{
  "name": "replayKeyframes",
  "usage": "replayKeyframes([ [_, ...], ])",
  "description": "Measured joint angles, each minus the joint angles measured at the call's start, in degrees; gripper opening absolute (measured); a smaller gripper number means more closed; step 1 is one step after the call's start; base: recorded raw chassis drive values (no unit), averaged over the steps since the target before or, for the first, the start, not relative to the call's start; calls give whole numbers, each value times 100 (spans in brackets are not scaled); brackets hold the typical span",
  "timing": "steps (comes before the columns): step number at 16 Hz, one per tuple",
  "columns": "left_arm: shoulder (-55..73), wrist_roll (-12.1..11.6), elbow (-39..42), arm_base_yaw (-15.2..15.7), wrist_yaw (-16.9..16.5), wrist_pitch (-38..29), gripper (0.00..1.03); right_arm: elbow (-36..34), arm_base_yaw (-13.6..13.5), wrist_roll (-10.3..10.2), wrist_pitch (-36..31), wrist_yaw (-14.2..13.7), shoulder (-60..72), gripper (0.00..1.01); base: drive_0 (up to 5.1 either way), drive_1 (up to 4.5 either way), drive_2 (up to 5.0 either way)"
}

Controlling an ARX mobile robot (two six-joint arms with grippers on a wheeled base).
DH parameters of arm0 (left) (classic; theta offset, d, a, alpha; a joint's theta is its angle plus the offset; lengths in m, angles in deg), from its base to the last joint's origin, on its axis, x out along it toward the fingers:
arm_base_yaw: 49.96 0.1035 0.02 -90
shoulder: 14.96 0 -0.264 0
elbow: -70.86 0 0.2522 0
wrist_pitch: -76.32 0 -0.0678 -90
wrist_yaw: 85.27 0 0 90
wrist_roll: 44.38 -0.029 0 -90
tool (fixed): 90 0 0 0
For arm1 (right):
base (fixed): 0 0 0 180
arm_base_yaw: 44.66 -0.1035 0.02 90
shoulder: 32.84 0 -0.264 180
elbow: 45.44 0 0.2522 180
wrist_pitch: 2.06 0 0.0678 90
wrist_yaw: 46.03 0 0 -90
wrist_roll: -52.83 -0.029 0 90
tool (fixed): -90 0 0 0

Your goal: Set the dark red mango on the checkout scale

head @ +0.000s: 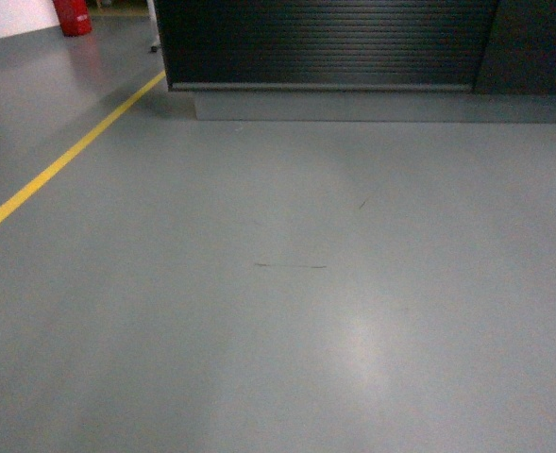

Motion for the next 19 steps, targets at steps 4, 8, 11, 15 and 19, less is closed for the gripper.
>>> replayKeyframes([
  [4,0,2,0,0,0,0,98,0,0,0,0,0,0,98,0,0,0],
  [8,0,2,0,0,0,0,98,0,0,0,0,0,-2,98,0,0,0],
  [11,0,0,0,0,0,0,98,0,0,0,0,0,0,98,0,0,0],
  [15,0,0,0,0,0,0,98,0,0,0,0,0,0,98,0,0,0],
  [19,0,0,0,0,0,0,98,0,0,0,0,0,0,98,0,0,0],
])
